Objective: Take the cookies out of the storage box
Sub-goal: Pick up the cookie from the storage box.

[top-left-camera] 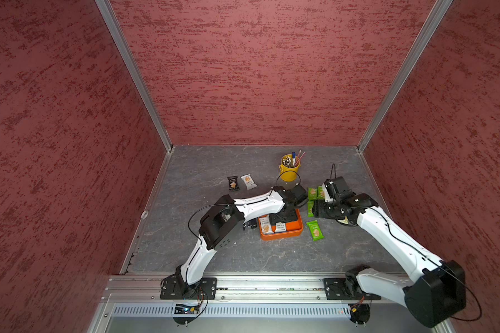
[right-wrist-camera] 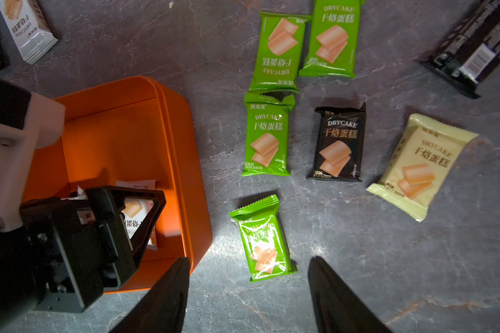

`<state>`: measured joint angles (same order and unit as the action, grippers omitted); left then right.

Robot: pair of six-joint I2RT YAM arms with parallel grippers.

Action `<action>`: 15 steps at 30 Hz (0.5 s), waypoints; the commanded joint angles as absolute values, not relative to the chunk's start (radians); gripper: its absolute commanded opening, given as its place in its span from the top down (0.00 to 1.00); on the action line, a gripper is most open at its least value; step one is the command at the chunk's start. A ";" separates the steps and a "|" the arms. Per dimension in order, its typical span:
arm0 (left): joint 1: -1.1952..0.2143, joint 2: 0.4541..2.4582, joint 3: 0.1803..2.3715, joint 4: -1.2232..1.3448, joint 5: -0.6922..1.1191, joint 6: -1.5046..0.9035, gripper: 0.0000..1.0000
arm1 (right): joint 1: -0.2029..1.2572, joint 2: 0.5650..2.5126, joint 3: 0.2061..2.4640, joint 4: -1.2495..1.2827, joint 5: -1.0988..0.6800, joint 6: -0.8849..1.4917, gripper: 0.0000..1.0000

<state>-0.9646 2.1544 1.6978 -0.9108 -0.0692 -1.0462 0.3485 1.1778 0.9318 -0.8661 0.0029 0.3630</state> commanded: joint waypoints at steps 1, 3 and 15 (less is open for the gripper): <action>-0.957 2.160 1.729 -0.945 -0.081 -1.006 0.26 | 0.336 1.180 0.942 -0.878 0.003 0.352 0.30; -0.957 2.153 1.735 -0.965 -0.087 -0.989 0.26 | 0.334 1.183 0.944 -0.875 0.000 0.353 0.30; -0.993 2.194 1.765 -1.027 -0.127 -0.945 0.28 | 0.327 1.185 0.943 -0.870 -0.003 0.351 0.30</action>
